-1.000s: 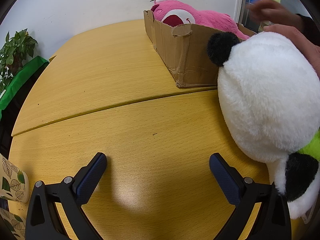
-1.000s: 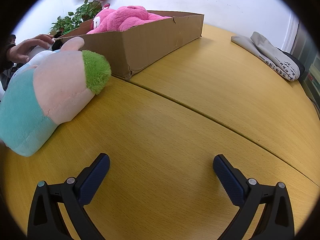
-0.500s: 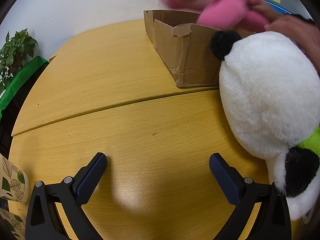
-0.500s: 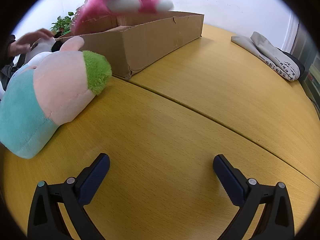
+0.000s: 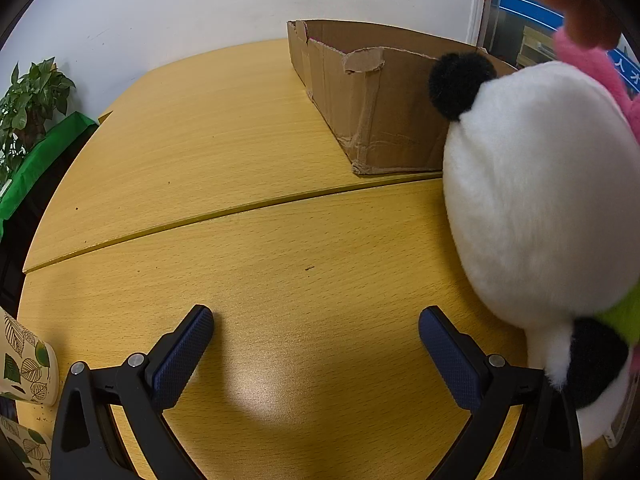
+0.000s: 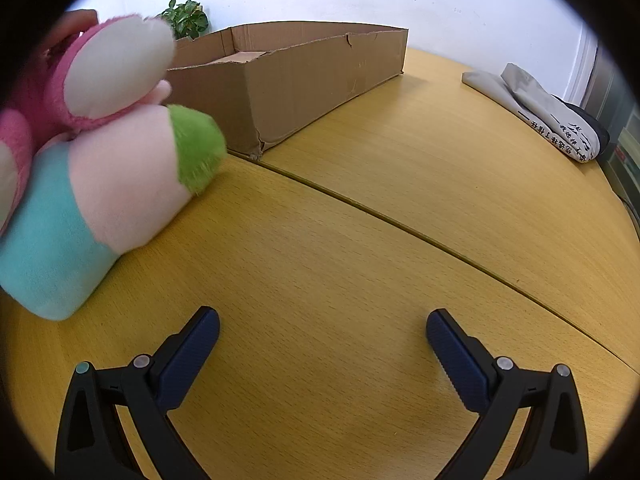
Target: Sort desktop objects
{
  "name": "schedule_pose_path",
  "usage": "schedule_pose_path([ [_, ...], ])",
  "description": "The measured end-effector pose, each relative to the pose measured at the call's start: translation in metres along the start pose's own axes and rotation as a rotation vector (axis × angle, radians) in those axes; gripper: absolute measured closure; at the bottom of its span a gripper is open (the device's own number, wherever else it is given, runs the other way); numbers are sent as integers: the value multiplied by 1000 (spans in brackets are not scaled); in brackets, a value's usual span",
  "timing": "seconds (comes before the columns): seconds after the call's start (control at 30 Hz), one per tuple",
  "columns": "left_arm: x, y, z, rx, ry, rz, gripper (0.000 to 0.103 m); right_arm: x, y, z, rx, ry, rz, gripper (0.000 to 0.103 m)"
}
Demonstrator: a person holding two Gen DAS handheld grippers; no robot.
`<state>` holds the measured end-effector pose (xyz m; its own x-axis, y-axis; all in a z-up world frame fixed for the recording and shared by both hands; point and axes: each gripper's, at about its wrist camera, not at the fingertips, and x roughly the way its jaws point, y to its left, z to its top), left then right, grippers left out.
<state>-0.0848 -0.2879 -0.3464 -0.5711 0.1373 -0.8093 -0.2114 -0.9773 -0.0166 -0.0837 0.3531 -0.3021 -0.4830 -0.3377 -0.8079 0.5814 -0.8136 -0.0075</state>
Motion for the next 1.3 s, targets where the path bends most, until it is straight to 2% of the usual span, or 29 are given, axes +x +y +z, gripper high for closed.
schedule_pose_path([
  [0.6, 22, 25, 8, 0, 0, -1, 0, 0, 0, 0, 1, 0, 0, 0],
  [1.07, 42, 49, 13, -11, 0, 9, 0, -1, 9, 1, 70, 8, -36, 0],
  [1.17, 44, 55, 14, -39, 36, 43, 0, -9, 21, -1, 108, 42, -11, 0],
  [1.3, 25, 51, 27, -63, 105, 237, 0, -47, 40, 6, 146, 34, -52, 0],
])
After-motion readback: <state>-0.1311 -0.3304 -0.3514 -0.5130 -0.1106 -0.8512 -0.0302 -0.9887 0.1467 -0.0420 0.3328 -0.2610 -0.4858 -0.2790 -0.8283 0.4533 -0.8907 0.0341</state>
